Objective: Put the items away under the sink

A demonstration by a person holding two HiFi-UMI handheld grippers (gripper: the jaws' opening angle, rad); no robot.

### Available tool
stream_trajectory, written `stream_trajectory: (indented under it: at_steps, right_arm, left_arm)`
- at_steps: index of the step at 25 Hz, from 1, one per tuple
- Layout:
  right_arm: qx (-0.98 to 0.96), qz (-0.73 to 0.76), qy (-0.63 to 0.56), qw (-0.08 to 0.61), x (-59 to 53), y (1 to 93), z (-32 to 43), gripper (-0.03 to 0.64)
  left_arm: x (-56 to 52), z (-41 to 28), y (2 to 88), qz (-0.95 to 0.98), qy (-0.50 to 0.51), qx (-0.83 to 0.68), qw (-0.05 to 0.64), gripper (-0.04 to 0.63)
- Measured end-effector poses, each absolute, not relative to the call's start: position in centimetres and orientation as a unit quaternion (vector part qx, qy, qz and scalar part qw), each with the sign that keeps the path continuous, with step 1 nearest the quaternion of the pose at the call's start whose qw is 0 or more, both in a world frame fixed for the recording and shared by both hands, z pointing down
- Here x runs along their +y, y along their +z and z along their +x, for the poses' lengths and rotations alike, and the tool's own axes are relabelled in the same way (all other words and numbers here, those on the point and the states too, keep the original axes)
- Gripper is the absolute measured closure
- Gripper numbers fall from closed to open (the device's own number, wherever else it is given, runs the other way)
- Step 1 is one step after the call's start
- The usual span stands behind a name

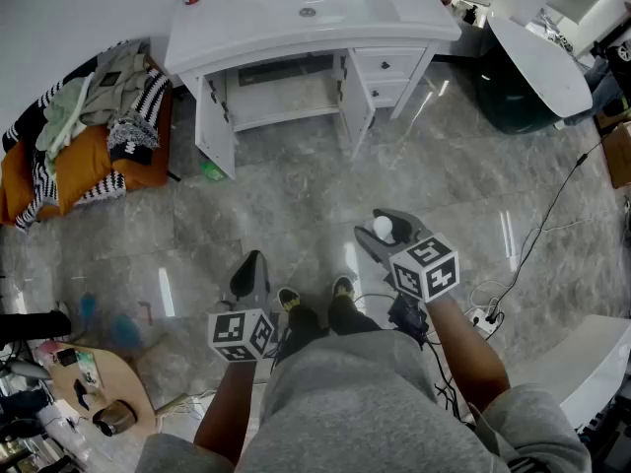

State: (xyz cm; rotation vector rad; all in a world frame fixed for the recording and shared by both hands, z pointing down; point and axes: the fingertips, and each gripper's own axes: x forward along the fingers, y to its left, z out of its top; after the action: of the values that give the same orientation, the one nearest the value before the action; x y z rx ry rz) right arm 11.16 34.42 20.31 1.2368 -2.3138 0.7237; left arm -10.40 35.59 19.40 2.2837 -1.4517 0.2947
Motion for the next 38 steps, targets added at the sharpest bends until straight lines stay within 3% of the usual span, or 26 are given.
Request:
stream_trajectory:
  at_steps: [9,38]
  right_arm:
    - [-0.812,0.465,0.292,0.197,37.0,20.0,8.5,0.402]
    - [-0.792,0.522,0.275,0.157,36.3,17.2,0.4,0.402]
  left_arm:
    - [36.6,-12.7,18.4,0.834,0.121,-0.506,0.183,0.583]
    - [35.5,-19.9,17.5,0.856,0.083,-0.467,0.207,0.583]
